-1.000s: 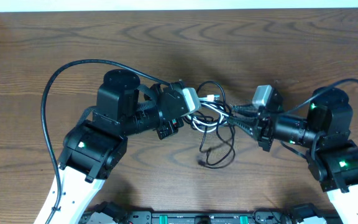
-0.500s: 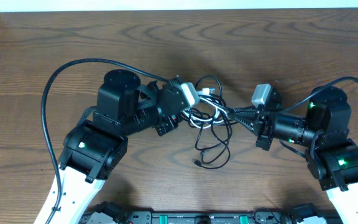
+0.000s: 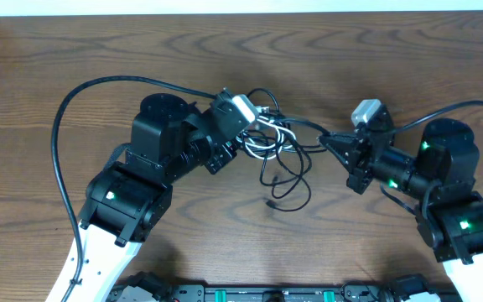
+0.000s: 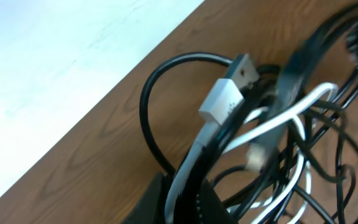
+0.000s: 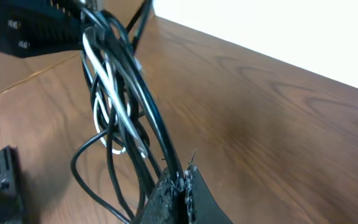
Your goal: Untangle cables
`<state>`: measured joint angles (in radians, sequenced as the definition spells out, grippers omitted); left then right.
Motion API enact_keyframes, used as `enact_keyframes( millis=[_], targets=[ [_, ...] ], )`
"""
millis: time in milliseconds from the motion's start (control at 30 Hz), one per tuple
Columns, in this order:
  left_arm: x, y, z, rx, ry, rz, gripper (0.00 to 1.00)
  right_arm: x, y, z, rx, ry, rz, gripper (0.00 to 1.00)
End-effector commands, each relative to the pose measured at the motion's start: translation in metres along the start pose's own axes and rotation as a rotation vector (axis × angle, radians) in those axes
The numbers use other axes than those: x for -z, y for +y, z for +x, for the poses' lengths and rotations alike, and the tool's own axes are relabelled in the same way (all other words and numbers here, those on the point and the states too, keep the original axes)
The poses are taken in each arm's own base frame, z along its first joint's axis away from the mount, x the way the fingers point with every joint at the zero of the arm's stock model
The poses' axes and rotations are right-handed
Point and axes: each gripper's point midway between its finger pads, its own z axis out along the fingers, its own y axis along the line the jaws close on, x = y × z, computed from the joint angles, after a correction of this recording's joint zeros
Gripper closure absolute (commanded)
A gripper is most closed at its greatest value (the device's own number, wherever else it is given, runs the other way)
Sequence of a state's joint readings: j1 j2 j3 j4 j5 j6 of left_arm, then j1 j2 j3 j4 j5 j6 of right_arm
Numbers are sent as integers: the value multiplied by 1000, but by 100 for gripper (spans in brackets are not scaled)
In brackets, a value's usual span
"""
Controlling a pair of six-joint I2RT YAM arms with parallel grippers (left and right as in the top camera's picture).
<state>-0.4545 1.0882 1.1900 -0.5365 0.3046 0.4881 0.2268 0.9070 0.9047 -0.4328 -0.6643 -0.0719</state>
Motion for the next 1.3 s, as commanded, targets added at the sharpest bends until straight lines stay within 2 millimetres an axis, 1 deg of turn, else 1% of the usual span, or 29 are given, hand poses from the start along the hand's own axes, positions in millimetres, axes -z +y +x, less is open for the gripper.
enact_keyframes(
  millis=[0,133,333,433,467,533,600,633,700,767,900,1033,1067,1167,1267],
  targets=[
    [8,15,-4,35,0,-81,92,10,-13,-10,-39,-31,112,99],
    [8,15,-4,37,0,-81,92,16,-28,-7,-110,-29,217,99],
    [8,15,-4,37,0,-81,92,21,-45,4,-222,-8,323,99],
    [8,15,-4,37,0,-80,92,22,-47,6,-245,-3,337,98],
    [8,15,-4,38,0,-80,92,22,-47,6,-245,-2,337,95],
    [8,15,-4,38,0,-80,92,21,-47,7,-247,1,337,69],
    [8,15,-5,44,-1,-79,92,21,-46,7,-247,1,333,56],
    [8,15,-5,53,-2,-79,92,21,-45,7,-247,2,326,52],
    [8,11,-6,57,-11,-57,92,19,-38,6,-246,3,287,41],
    [7,4,-10,55,-31,-16,92,16,-29,5,-220,8,230,38],
    [9,-12,-23,46,-93,84,92,12,-2,3,-71,16,66,36],
    [14,-35,-36,35,-166,221,92,12,23,1,54,6,-77,36],
    [17,-43,-41,31,-190,272,92,13,32,0,98,-3,-131,36],
    [18,-46,-42,30,-198,290,92,15,43,-1,149,-16,-194,37],
    [18,-47,-42,33,-200,294,92,15,47,-1,170,-23,-218,40]
  ],
)
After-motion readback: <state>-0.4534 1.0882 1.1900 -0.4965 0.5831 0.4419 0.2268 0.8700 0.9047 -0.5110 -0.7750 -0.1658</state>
